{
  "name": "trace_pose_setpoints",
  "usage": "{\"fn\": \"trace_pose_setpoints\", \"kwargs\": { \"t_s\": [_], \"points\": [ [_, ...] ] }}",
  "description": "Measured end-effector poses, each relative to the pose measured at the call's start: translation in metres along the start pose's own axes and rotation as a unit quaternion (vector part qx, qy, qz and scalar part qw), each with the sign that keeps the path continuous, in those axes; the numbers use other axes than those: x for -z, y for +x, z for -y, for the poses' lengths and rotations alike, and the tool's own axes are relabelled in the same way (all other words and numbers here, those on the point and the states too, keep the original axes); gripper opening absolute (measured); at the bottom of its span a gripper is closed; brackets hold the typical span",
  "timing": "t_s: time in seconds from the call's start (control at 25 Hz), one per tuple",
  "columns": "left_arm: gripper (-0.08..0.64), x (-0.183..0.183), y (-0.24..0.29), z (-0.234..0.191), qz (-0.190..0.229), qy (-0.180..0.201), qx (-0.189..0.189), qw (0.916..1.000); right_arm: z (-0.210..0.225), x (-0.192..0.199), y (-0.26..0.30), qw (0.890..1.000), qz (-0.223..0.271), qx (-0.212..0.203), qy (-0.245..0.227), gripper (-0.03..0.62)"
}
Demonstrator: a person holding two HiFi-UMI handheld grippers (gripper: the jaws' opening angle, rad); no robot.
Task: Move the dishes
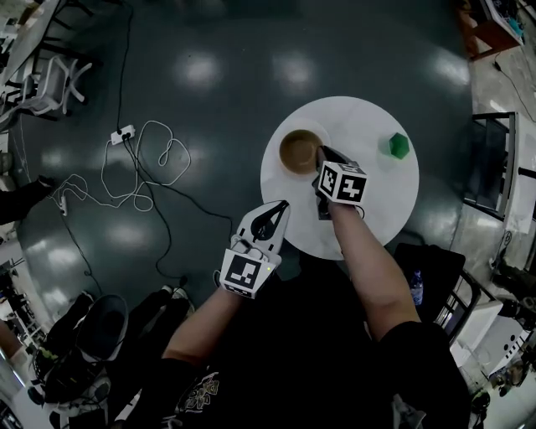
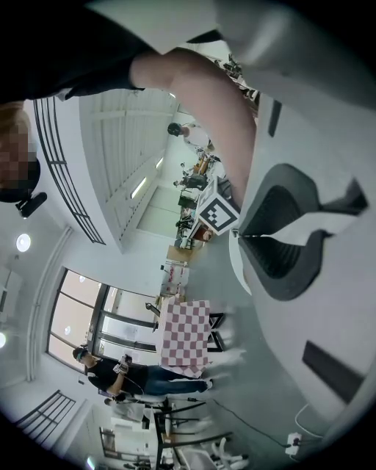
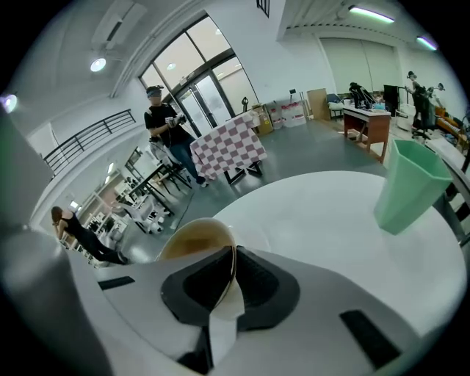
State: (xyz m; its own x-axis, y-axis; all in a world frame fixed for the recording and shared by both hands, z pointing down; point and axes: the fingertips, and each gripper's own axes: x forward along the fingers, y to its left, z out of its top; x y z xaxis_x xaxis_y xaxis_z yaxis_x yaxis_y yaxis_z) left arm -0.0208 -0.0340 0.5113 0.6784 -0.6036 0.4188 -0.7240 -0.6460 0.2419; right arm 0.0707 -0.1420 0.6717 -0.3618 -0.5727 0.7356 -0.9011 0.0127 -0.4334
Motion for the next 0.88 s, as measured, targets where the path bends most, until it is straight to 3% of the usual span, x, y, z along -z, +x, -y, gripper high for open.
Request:
{"fn": "trace_pose_setpoints", "kwargs": {
  "t_s": [0.44, 0.68, 0.88],
  "points": [
    [0.006, -0.004, 0.012, 0.008, -0.008, 0.015, 0.026, 0.9995, 0.028, -0.031, -0.023, 0.996, 0.065, 0.025, 0.053, 0.031],
    [0.006, -0.014, 0.026, 0.019, -0.010, 0.025, 0.046, 0.9986, 0.076, -0.058, -0.043, 0.980, 0.127, 0.088, 0.127, 0.031],
    [0.006, -0.016, 0.035, 0.022, -0.016, 0.026, 0.053, 0.9981, 0.109, -0.064, -0.047, 0.964, 0.144, 0.142, 0.172, 0.031]
  ]
}}
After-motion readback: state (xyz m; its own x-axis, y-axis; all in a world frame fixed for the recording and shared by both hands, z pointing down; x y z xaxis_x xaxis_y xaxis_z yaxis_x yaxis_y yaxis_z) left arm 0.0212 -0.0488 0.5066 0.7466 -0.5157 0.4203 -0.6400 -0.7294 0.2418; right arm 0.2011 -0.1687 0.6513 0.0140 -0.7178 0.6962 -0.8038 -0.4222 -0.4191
